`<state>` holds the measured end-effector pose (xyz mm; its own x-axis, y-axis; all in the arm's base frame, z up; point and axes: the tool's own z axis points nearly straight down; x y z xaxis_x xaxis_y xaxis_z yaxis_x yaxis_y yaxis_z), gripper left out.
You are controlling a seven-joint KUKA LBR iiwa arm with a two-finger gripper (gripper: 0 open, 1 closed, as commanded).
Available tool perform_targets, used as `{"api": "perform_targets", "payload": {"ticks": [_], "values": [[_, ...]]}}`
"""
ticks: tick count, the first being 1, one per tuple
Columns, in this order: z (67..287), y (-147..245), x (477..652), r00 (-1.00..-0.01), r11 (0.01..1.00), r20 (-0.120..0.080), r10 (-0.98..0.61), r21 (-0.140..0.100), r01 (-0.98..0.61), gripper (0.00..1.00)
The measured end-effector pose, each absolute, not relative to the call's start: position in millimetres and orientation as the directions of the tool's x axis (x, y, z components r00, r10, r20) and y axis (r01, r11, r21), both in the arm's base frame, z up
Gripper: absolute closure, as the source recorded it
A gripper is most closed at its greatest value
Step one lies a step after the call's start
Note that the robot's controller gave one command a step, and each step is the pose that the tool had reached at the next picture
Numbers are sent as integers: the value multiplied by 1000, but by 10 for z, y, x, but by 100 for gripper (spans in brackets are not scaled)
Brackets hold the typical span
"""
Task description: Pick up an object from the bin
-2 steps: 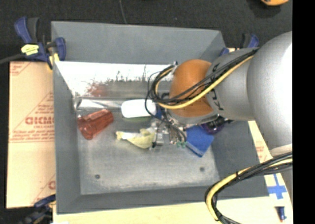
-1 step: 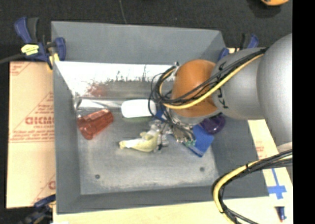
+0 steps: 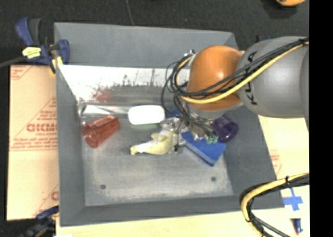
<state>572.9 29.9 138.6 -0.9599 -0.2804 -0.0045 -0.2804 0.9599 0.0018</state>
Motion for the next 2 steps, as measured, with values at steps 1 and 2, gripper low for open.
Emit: {"api": "perform_targets", "payload": {"ticks": [1,2], "values": [[2215,158,5619,-980,980,-2,-201,2,-201,100],[2599,150,5627,-978,978,-3,-210,1,-210,100]]}}
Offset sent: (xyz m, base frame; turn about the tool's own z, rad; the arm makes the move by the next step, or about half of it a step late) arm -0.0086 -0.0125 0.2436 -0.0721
